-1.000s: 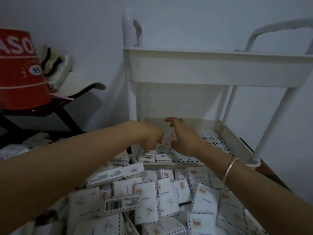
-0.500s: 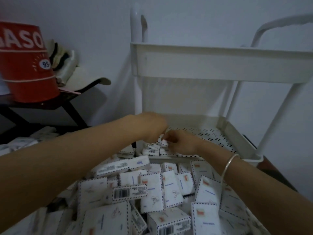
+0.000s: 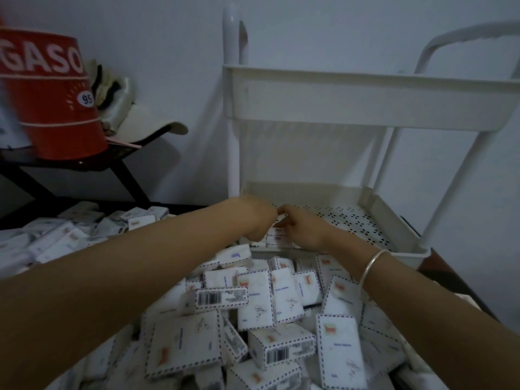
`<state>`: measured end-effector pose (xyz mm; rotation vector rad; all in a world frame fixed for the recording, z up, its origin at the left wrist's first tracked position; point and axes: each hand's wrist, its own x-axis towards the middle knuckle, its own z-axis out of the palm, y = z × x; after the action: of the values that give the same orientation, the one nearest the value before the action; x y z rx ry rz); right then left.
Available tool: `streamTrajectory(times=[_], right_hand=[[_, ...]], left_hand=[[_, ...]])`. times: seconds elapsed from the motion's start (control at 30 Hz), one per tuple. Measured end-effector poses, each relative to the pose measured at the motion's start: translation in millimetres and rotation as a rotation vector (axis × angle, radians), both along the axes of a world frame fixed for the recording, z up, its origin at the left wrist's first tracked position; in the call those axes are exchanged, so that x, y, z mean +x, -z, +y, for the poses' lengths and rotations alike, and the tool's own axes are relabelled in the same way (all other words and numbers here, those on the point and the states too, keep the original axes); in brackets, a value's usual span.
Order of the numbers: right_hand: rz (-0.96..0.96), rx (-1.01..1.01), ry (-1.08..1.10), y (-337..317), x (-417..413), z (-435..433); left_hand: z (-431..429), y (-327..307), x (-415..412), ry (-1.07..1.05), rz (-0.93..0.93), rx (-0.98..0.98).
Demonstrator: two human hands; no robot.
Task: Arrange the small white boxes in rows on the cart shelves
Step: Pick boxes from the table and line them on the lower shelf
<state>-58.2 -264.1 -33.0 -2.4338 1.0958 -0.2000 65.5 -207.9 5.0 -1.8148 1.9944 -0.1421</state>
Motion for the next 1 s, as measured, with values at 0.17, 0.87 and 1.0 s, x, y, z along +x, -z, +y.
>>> streamTrajectory(times=[0.17, 0.87, 1.0], right_hand=[[0.101, -0.152, -0.015, 4.3, -0.2, 9.5], [-0.406, -0.502, 0.155, 14.3, -143.1, 209.5], [-0.262, -0.48, 0.355, 34.5, -191.8, 212.7]], left_hand=[[13.8, -5.9, -1.1, 0.014, 0.079, -0.029], [293.8, 56.1, -36.5, 0.551, 0.511, -0.413], [300.3, 74.0, -36.4, 0.526, 0.334, -0.396]])
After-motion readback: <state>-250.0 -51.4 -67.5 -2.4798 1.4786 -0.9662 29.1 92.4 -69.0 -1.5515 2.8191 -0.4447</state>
